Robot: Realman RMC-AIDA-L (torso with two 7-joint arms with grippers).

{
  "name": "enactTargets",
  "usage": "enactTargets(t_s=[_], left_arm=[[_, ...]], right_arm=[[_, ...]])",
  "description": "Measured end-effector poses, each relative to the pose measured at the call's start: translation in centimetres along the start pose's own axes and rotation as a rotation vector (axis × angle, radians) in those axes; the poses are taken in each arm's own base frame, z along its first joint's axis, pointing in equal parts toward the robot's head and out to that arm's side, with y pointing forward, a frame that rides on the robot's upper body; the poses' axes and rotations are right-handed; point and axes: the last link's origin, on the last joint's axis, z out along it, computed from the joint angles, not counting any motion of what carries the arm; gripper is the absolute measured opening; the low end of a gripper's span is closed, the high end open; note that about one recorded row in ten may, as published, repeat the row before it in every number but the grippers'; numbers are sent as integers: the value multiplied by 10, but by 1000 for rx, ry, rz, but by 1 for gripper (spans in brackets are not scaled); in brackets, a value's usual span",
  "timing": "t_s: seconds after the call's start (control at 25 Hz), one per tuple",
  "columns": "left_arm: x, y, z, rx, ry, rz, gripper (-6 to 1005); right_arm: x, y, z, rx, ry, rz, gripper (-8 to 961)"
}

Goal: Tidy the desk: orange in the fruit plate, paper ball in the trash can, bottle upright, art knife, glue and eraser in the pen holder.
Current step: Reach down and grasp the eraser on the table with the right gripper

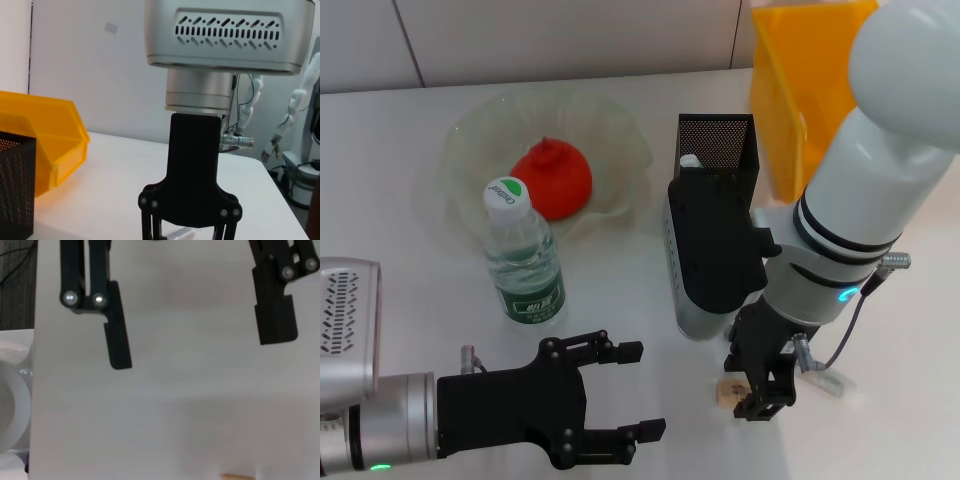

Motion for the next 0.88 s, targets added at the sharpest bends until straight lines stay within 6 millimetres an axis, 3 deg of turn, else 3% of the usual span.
enactTargets(t_s=[0.6,0.88], left_arm=[[-1,0,-1,8,1,-5,802],[-1,0,-1,8,1,-5,802]], right_arm=[[-1,0,8,-13,24,-3,470],[-3,-2,8,-8,20,5,332]])
